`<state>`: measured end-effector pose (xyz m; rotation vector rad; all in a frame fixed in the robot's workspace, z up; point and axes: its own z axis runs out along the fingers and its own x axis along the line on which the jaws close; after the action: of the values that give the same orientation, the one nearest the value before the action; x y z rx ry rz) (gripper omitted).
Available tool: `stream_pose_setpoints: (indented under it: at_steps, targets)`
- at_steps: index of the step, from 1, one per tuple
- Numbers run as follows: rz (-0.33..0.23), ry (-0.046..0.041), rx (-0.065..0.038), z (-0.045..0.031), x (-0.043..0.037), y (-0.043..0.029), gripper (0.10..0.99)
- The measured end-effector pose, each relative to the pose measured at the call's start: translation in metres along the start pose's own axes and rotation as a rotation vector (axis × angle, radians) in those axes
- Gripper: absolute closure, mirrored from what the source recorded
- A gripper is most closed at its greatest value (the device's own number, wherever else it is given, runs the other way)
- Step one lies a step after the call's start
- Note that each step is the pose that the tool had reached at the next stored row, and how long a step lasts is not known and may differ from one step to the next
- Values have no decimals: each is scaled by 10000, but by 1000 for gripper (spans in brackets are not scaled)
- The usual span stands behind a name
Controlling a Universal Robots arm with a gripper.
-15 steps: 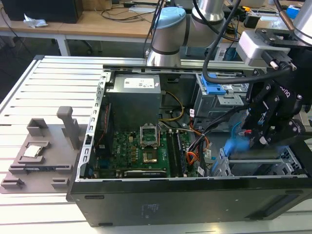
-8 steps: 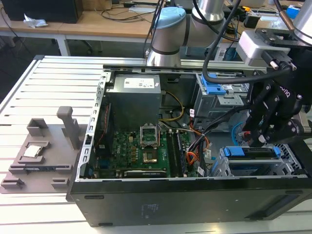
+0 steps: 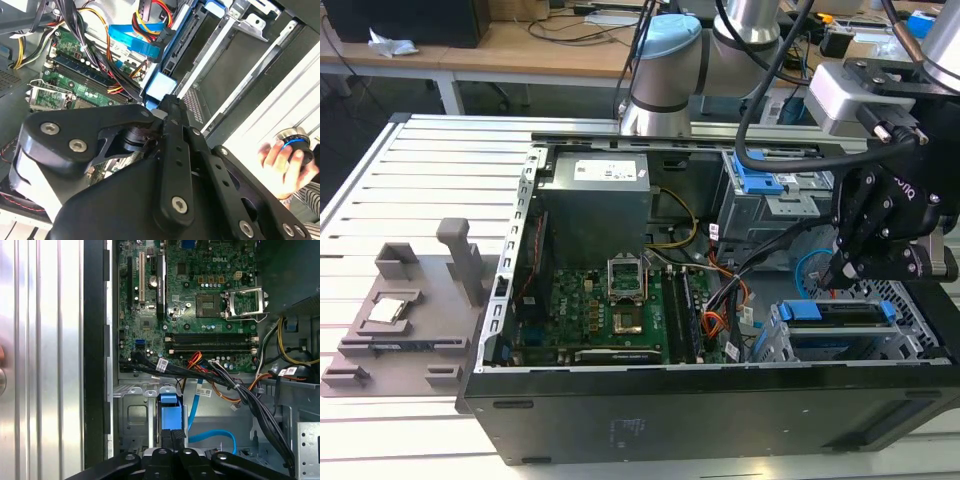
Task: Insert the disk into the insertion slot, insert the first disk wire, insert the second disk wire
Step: 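Insert the disk into the insertion slot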
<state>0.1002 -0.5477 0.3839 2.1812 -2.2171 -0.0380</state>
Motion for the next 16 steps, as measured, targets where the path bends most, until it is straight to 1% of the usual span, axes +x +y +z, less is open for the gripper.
stream_pose_setpoints:
  at_steps: [3, 5, 6, 8, 9, 10, 14, 16]
  targets:
    - [1, 0, 0, 0, 0, -1, 980]
    - [1, -3, 1, 1, -2, -15, 980]
    - [0, -1, -3, -1, -10, -56, 980]
    - [-1, 0, -9, -4, -21, -102, 980]
    - [-1, 1, -13, -5, -29, -136, 980]
    - [-2, 0, -16, -5, -31, -147, 980]
    - [-1, 0, -26, 20, -31, -154, 980]
    - [-1, -1, -32, 55, -31, -156, 980]
